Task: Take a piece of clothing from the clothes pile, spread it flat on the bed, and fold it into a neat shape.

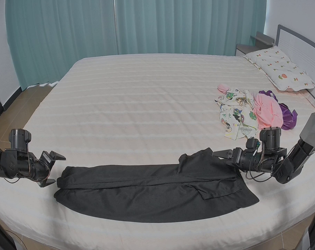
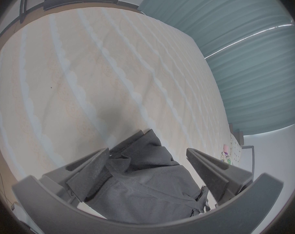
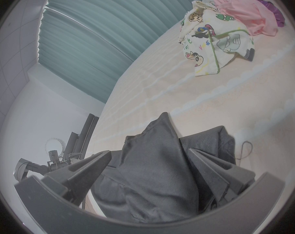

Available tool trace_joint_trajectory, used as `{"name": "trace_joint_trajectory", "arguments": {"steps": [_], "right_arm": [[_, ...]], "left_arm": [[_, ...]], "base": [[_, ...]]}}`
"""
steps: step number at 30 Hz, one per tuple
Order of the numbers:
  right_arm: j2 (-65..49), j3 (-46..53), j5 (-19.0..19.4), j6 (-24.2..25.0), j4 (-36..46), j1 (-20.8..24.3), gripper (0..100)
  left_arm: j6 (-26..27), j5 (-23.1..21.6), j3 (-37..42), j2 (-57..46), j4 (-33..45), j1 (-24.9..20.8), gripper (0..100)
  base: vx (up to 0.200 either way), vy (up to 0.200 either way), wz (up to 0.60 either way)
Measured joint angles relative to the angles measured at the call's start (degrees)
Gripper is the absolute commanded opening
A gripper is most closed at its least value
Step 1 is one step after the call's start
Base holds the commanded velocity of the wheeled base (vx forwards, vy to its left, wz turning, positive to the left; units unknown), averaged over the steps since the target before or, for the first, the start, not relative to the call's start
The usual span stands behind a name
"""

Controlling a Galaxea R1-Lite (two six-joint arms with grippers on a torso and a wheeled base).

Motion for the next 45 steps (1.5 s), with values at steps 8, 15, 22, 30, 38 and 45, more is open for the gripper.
{"name": "trace_joint_trajectory", "arguments": {"steps": [8,15,22,30,38,45], "right_arm": [[4.08,-3.47,-0.49,0.04,1.01,0.27,0],[5.74,-3.91,-1.41,0.02,1.01,0.43,0],[3.97,-1.16,-1.39,0.06,0.79,-0.17,0],[-1.34,5.68,-1.30,-0.09,0.38,-0.28,0],[-3.58,11.75,-1.44,-0.49,-1.97,-0.17,100],[-4.16,16.13,-1.50,-0.44,-6.02,0.07,100]], "left_arm": [[0.00,-0.54,0.37,-0.34,0.00,0.72,100],[0.00,-0.60,0.63,-0.34,0.16,0.72,100],[0.00,-0.62,0.80,-0.37,0.18,0.65,100],[0.02,-0.60,1.24,-0.37,0.11,0.54,100],[0.02,-0.60,1.41,-0.34,0.13,0.43,100],[0.16,-0.60,1.61,-0.30,0.02,0.43,100]], "base": [[0.000,0.000,0.00],[0.000,0.000,0.00],[0.000,0.000,0.00],[0.000,0.000,0.00],[0.000,0.000,0.00],[0.000,0.000,0.00]]}}
